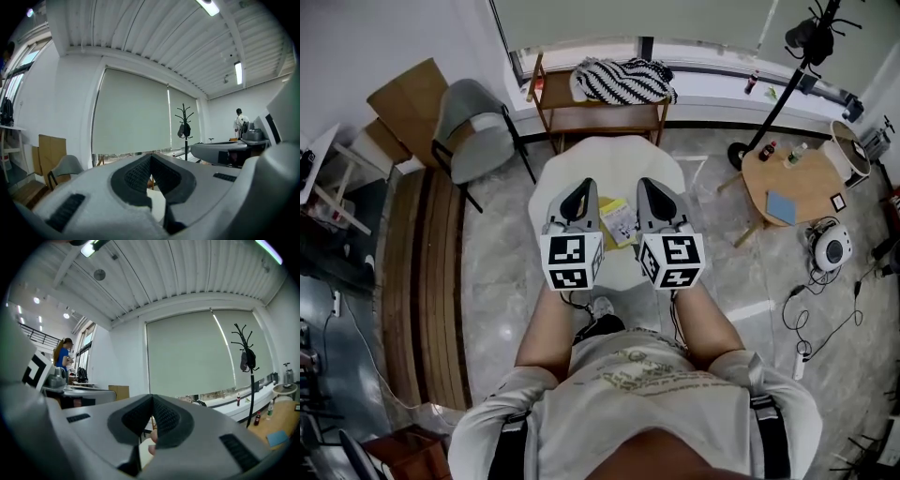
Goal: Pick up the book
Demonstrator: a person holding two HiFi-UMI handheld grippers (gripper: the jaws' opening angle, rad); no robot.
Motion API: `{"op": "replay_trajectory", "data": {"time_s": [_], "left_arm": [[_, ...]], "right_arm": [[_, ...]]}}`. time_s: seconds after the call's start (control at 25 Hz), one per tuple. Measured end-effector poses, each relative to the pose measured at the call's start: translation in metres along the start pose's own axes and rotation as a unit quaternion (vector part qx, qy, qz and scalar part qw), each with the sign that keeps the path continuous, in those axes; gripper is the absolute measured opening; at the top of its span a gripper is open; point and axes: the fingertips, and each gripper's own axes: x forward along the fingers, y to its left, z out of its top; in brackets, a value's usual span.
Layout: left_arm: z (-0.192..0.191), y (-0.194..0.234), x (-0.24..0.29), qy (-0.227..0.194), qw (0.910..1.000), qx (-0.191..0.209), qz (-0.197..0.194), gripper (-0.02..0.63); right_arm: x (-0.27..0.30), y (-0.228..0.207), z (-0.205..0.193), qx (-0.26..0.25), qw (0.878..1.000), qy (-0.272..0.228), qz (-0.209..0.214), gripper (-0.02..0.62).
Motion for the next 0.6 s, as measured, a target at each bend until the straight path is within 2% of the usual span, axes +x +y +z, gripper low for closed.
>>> {"op": "replay_trajectory", "data": {"time_s": [0.28,0.6], "left_arm": [[0.011,0.042,0.048,0.0,0.9998,0.004,-0.018,0.012],[-0.001,0.067,0.082,0.019,0.9993,-0.014,-0.03,0.012]], "right_arm": [[0.071,-0.001,0.009,-0.003,1.0,0.0,-0.011,0.025],[0.113,-0.006,-0.002,-0.003,0.999,0.029,-0.019,0.025]]}}
